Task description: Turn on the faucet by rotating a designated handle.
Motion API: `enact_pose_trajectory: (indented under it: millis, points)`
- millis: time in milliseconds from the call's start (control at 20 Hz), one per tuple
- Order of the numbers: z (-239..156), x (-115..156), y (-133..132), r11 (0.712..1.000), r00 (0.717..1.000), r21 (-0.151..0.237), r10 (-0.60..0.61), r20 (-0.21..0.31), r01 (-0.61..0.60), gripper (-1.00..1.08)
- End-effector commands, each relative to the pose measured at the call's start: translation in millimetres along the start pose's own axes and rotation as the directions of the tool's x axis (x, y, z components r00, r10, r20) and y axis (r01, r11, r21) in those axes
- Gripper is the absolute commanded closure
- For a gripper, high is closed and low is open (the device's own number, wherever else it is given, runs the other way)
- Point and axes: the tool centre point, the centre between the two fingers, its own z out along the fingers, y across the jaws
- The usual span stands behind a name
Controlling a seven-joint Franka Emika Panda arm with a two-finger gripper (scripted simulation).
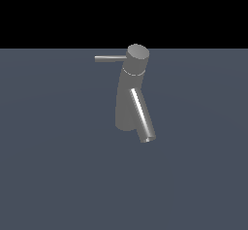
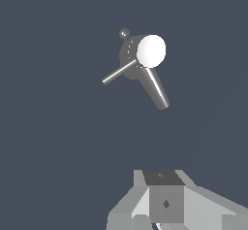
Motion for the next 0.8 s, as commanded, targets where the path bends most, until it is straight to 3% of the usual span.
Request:
enact_pose_trajectory:
  millis: [0,350,750]
  points:
    - [12,4,-5,0.998,0.998,0.026,0.066,-0.017,-0.065,1.08]
    - [44,20,-20,0.969,0.971,0.096,0.232,-0.056,-0.227,1.08]
    - [75,40,-34,0.906,0.912,0.176,0.403,-0.083,-0.384,1.08]
